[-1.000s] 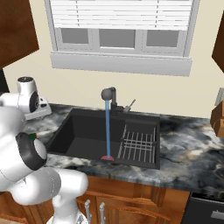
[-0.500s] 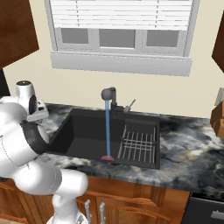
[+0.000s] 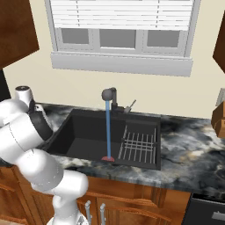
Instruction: Soak the sponge with water for a few seconds and then drop it inside the sink.
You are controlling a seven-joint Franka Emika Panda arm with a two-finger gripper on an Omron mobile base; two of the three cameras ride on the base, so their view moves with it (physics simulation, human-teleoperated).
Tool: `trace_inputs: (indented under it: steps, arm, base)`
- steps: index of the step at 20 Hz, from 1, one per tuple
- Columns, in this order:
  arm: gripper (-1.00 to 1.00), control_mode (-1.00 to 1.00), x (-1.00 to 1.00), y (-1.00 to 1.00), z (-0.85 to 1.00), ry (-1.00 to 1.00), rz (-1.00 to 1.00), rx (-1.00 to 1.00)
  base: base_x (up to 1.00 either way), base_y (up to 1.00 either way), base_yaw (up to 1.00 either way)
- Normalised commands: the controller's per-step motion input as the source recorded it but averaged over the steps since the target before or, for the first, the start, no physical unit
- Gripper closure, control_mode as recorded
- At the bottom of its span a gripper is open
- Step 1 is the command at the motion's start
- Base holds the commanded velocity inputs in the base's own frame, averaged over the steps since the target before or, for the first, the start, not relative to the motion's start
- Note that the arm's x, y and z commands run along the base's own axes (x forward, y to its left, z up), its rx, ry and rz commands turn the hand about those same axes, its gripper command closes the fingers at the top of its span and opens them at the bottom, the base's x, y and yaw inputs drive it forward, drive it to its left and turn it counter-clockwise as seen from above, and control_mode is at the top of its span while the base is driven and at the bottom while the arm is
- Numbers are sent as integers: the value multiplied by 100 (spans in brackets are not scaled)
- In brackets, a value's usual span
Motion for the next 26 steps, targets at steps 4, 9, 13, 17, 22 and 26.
trace_inputs:
  steps: [4, 9, 13, 17, 22, 26]
  arm:
    - [-100, -100, 6, 34, -4, 4, 0, -5]
    - [-100, -100, 0, 8, -12, 1, 0, -2]
    - [-100, -100, 0, 0, -10, 0, 0, -1]
    - [-100, -100, 0, 0, -14, 0, 0, 0]
    - [-100, -100, 0, 0, -23, 0, 0, 0]
    - [-100, -100, 0, 0, -23, 0, 0, 0]
  base:
    - [0, 0, 0]
    - [0, 0, 0]
    - [0, 0, 0]
    - [0, 0, 0]
    - [0, 0, 0]
    - [0, 0, 0]
